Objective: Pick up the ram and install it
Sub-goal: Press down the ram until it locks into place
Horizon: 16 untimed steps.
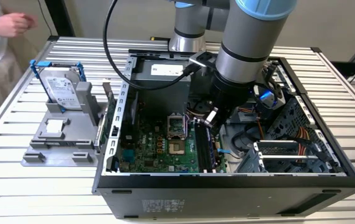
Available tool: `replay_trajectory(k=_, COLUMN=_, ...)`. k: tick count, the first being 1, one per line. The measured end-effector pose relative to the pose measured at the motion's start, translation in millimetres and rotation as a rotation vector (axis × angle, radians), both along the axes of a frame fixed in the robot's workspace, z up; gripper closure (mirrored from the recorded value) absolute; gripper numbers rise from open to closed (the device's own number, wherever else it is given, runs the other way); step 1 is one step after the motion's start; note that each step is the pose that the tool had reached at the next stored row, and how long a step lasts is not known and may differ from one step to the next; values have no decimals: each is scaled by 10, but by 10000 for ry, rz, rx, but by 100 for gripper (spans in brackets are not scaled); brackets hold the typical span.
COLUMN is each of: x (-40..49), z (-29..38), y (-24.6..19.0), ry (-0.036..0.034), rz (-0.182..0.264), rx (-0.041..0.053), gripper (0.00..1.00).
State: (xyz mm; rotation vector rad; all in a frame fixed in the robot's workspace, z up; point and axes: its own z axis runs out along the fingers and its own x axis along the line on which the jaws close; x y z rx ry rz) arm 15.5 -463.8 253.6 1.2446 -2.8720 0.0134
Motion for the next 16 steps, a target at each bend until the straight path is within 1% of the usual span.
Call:
replay_trajectory(k=5, x=0, z=0, y=0, ry=0, rz=472, rx=0, gripper=100)
replay_trajectory(k=12, x=0, z=0, y=0, ry=0, rz=618, rx=0, gripper=100)
replay_trajectory(k=16, x=0, z=0, y=0, ry=0, rz=624, rx=0, gripper=100)
